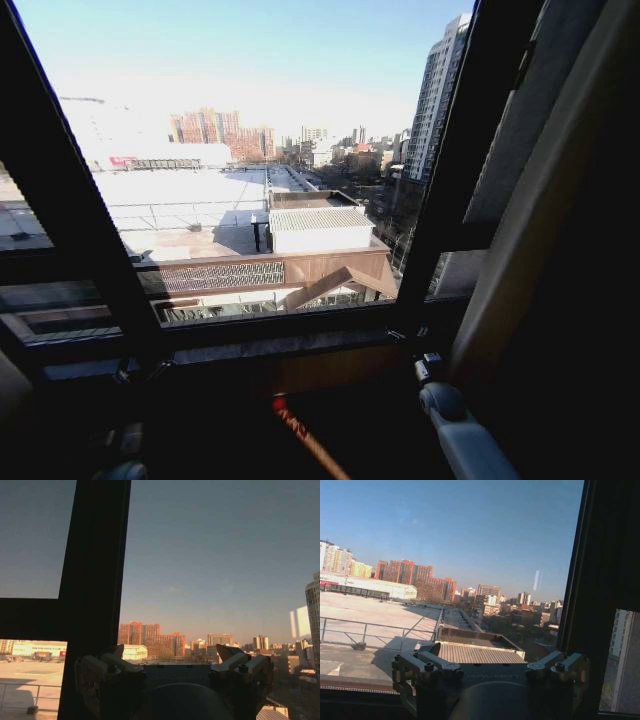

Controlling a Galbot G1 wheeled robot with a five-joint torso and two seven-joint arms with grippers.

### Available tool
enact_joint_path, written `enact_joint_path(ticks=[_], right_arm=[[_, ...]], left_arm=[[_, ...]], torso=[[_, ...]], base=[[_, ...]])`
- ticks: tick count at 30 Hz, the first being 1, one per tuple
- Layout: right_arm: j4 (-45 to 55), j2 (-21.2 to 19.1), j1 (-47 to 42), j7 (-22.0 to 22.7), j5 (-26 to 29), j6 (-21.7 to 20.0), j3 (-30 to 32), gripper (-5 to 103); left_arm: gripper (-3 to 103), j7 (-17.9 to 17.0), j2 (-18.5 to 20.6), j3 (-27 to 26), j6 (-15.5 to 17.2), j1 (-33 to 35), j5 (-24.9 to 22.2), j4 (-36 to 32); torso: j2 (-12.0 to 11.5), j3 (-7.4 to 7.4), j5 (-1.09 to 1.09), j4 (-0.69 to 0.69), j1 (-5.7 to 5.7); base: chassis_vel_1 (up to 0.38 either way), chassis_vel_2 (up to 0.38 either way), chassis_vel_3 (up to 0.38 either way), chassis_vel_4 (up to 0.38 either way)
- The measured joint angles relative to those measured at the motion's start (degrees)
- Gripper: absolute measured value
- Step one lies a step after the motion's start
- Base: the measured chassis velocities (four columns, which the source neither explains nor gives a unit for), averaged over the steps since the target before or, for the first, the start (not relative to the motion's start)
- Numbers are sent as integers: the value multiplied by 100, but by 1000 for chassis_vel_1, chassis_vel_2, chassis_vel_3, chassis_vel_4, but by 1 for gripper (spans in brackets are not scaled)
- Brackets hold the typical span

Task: Open the curtains by pulling them apart, changing their state from closed to fully open.

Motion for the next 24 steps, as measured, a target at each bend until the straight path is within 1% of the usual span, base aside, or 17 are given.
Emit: enact_joint_path(ticks=[4,11,13,17,19,21,24], right_arm=[[0,0,0,0,0,0,0,100],[0,0,-1,0,0,0,0,100],[0,0,0,0,0,0,0,100],[0,0,0,0,0,0,0,100],[0,0,0,0,0,0,0,100],[0,0,0,0,0,0,0,100],[0,0,0,0,0,0,0,100]], left_arm=[[100,0,0,0,0,0,0,0],[100,0,0,0,0,0,0,0],[100,0,0,0,0,0,0,0],[100,0,0,0,0,0,0,0],[100,0,0,0,0,1,0,0],[100,0,0,0,0,0,0,-1],[100,0,0,0,0,0,0,-1]], torso=[[0,1,5,-1,1],[0,1,1,0,2],[0,1,6,-1,2],[0,0,-1,0,1],[0,0,2,1,1],[0,1,7,-1,1],[0,1,5,-2,1]], base=[[373,344,-386,-338],[376,343,-386,-325],[395,334,-394,-314],[392,319,-392,-306],[398,336,-394,-306],[401,344,-404,-344],[364,327,-384,-328]])
